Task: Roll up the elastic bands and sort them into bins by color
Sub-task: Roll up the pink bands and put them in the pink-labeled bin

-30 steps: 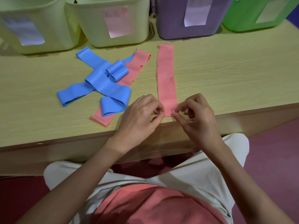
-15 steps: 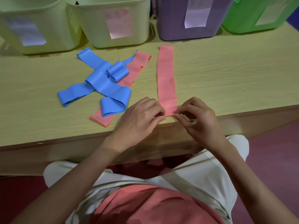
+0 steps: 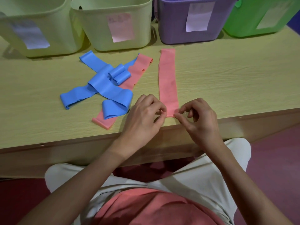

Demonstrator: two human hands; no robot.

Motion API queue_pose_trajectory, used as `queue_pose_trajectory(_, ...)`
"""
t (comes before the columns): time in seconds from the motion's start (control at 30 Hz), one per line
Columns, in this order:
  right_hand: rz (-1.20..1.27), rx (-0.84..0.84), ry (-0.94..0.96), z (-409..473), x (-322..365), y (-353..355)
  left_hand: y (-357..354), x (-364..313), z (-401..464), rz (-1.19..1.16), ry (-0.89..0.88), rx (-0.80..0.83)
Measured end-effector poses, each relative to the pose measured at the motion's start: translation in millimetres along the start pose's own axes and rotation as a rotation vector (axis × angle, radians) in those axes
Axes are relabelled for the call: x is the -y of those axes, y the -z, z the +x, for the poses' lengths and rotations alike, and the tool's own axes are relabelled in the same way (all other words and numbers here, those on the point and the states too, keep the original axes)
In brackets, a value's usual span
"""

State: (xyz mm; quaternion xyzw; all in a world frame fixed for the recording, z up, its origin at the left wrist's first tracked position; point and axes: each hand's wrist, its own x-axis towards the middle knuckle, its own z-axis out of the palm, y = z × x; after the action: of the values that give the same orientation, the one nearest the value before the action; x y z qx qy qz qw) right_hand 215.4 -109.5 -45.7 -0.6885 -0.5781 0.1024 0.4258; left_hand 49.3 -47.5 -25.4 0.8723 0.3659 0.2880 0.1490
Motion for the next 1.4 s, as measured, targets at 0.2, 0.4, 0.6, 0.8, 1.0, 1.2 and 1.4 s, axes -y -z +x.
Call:
queue_pose_trajectory(0.2,-0.012,0.066,0.185,-0.1,-6.9,0.7,1.4,5.0,-2.9,0.008,-0.098,0.034)
queue_pose_trajectory(0.4,-0.02,0.117,0.169,3.7,-7.3,4.3,2.9,10.7,-2.9,0.005,-0.131,0.065)
queue_pose_trajectory(0.6,-0.061,0.076,0.097,8.1,-1.6,-0.5,-0.2,10.8,0.3,0.023,-0.091,0.036)
queue_pose_trajectory(0.8,-0.027,0.009,0.113,7.3,-3.0,-3.9,-1.6,9.5,0.0,0.108,-0.123,-0.005)
queue_pose_trajectory(1.0,-0.061,0.061,0.18,7.8,-5.7,1.5,0.6,13.2,2.3,0.15,-0.156,0.033)
queue_pose_trajectory(1.2,-0.075,0.112,0.14,10.7,-3.2,-0.1,-0.5,16.8,8.8,0.078,-0.103,0.071)
queue_pose_trajectory(1.4,0.003,0.067,0.141,14.9,9.0,-0.5,5.9,21.1,16.0,-0.123,0.049,0.024)
